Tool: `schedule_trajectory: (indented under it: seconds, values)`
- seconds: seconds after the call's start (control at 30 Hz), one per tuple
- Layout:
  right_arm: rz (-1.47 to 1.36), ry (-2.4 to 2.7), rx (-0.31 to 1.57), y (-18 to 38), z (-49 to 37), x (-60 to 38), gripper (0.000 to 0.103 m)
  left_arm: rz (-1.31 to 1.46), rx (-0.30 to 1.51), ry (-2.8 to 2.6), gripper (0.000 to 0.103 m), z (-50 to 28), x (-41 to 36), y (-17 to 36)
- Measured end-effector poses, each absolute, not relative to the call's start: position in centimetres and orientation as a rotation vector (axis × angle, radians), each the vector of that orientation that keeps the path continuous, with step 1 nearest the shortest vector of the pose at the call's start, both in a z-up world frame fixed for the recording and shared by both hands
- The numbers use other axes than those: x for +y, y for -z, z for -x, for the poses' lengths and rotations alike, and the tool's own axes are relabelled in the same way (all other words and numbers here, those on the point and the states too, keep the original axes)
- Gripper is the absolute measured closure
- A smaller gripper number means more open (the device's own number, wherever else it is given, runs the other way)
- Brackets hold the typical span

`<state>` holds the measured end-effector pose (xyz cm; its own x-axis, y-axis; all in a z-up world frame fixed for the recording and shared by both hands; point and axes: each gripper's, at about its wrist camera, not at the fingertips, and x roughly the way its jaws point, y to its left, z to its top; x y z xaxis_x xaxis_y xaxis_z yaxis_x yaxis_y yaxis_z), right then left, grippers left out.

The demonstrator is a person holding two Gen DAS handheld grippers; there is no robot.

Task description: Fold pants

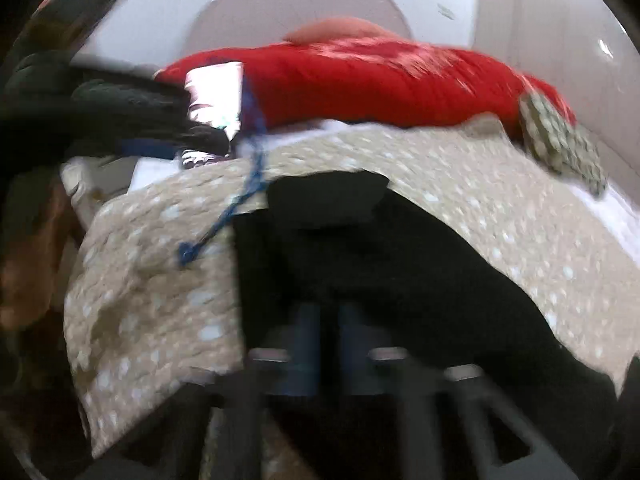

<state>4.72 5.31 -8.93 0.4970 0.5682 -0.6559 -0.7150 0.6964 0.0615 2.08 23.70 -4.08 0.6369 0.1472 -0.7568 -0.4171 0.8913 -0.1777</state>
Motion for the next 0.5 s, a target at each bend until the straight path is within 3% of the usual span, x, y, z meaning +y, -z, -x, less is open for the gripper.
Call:
schedule_trajectory:
  seconds: [0.1, 0.37, 0.5]
  values:
    - [0.06, -0.863, 0.751, 7.9, -5.5, 3.4, 0.099, 0.367, 0.814, -0.334, 0.046, -1.8, 24.1, 3.9]
    - [0.069, -0.933, 0.839, 9.4, -4.8, 4.9, 0.095, 0.362, 0.819, -0.304, 0.046, -2.1, 23.1, 4.3]
    - [0.004, -0.902, 0.741, 5.2, -6.2, 2.2, 0.092, 0.31, 0.793, -0.259, 0.046, -2.0, 21.0, 4.3]
